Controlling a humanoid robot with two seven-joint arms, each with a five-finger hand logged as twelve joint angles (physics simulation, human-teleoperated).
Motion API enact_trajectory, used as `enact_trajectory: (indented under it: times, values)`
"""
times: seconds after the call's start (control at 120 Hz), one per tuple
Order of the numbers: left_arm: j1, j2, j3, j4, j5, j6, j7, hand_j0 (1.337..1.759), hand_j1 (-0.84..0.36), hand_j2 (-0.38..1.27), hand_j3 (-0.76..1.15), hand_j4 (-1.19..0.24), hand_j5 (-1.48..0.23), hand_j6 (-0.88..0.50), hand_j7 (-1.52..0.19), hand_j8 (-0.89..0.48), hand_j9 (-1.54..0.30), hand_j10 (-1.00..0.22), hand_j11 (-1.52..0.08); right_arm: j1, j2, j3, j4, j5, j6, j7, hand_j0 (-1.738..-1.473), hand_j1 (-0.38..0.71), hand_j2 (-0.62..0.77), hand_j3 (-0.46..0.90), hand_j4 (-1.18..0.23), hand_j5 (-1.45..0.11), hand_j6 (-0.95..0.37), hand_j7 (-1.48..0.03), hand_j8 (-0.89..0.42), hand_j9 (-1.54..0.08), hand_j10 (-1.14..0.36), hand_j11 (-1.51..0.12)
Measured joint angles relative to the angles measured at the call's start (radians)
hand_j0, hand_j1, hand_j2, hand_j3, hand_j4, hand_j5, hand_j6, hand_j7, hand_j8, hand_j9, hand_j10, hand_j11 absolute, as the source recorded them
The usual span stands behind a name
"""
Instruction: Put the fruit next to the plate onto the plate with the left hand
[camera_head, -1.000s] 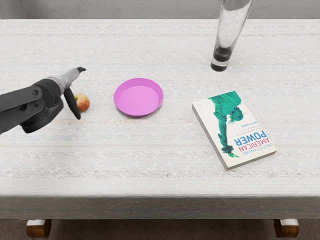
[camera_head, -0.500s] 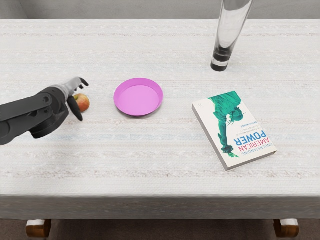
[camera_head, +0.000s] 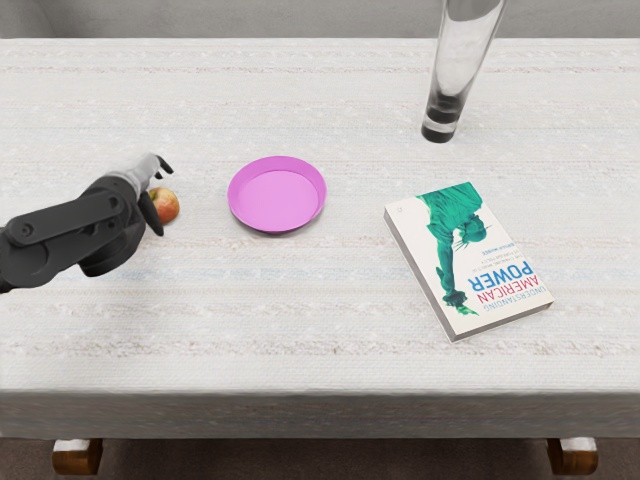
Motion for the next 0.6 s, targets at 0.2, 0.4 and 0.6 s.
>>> enact_trajectory:
  times: [0.2,0.4,0.6]
  values:
    - [-0.006,-0.002,0.006,-0.008,-0.004,0.004,0.000,1.658,-0.01,0.03,0.08,-0.30,-0.39,-0.30,-0.39,-0.30,-0.39,-0.30,-0.39,0.000,0.000,0.000,0.000,0.000,0.000,0.000,-1.658,-0.35,0.00,0.00,0.00,0.00,0.00,0.00,0.00,0.00,0.00,0.00]
    - [-0.005,0.001,0.006,-0.025,-0.006,0.005,0.000,1.658,-0.02,0.05,0.03,-0.31,-0.40,-0.31,-0.40,-0.31,-0.40,-0.31,-0.40,0.002,0.000,0.000,0.000,0.000,0.000,0.000,-1.658,-0.35,0.00,0.00,0.00,0.00,0.00,0.00,0.00,0.00,0.00,0.00]
    - [-0.005,0.005,0.006,-0.027,-0.008,0.005,0.000,1.658,-0.05,0.07,0.01,-0.34,-0.44,-0.34,-0.44,-0.34,-0.44,-0.34,-0.44,0.005,0.000,0.000,0.000,-0.001,0.000,0.000,-1.658,-0.35,0.00,0.00,0.00,0.00,0.00,0.00,0.00,0.00,0.00,0.00]
